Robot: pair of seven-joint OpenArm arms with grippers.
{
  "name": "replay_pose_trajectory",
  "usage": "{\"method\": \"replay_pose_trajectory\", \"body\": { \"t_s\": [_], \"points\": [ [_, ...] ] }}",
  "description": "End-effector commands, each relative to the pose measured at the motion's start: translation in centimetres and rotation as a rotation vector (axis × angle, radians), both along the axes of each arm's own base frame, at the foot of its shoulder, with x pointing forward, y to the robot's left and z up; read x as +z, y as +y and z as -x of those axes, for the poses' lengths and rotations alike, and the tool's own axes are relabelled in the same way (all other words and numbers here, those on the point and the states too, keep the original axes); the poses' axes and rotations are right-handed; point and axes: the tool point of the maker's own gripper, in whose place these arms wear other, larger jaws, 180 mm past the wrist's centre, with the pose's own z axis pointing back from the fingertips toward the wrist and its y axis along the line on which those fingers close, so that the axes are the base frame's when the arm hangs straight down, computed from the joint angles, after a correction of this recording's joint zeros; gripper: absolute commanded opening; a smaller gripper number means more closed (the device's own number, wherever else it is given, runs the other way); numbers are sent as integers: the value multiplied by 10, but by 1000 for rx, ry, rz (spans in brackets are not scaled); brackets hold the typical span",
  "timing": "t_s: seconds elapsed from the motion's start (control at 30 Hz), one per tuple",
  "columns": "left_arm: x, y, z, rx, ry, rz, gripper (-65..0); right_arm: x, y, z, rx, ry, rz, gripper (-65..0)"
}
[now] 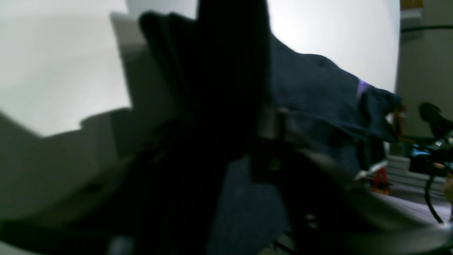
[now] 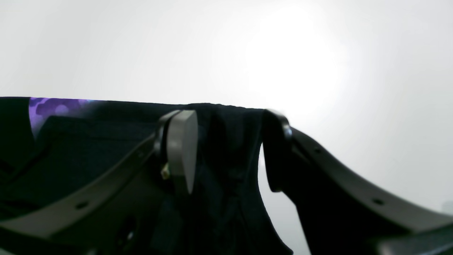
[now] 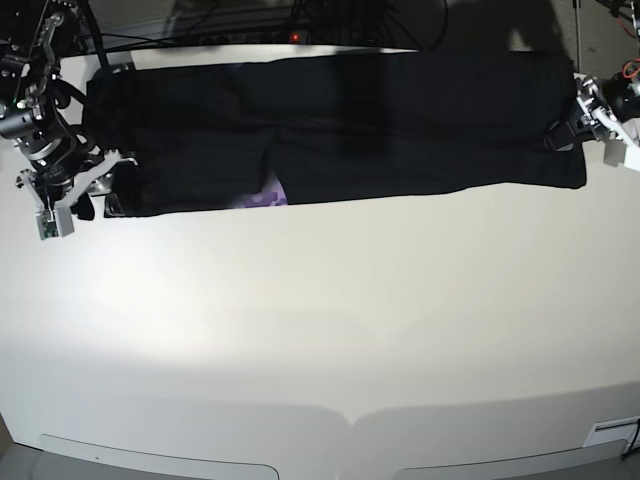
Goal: Fold the T-shirt properly
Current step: 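Lower the folded hem and open both grippers, then grasp the folded strip's end with the left gripper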
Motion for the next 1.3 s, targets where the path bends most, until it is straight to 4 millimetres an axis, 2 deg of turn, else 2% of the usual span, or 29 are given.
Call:
{"method": "replay_pose_trajectory", "body": {
  "t_s": [0.0,0.03,0.07,0.23,0.43,0.53,0.6,0.73,0.83,0.9,1.07,1.2,1.27],
  "points": [
    [1,7,0,-4,7,-27,-566,14,-2,-7,8,-50,13,-353],
    [3,9,-3,14,-11,-29,-644,14,-2,-7,8,-49,13,-353],
    [5,12,-8,38,-35,-32,-650,14,-2,-7,8,-49,13,-353],
    [21,33,-31,128,-147,-81,-650,14,-2,-7,9,-50,12,-353],
    [35,60,-57,79,-196,-253,-650,15,-1,-7,9,-53,5,-353],
    [46,65,-67,73,-218,-261,-650,15,0,-7,9,-56,2,-353],
    [54,59,-69,63,-220,-206,-650,16,2,-8,12,-61,-14,-353],
    [75,13,-60,-74,-193,-7,-650,19,8,-9,22,-76,-55,-353],
    [88,-4,-57,-70,-248,71,-650,21,11,-10,26,-84,-79,-353],
    [88,-23,-48,-96,-256,93,-650,20,10,-10,26,-84,-77,-353],
    [105,-85,-37,-150,-341,185,-650,21,12,-10,27,-87,-88,-353],
    [125,-135,-41,-143,-442,291,-650,21,12,-10,27,-83,-87,-353],
    [117,-162,-42,-177,-443,277,-650,20,12,-9,28,-81,-86,-353]
  ]
}}
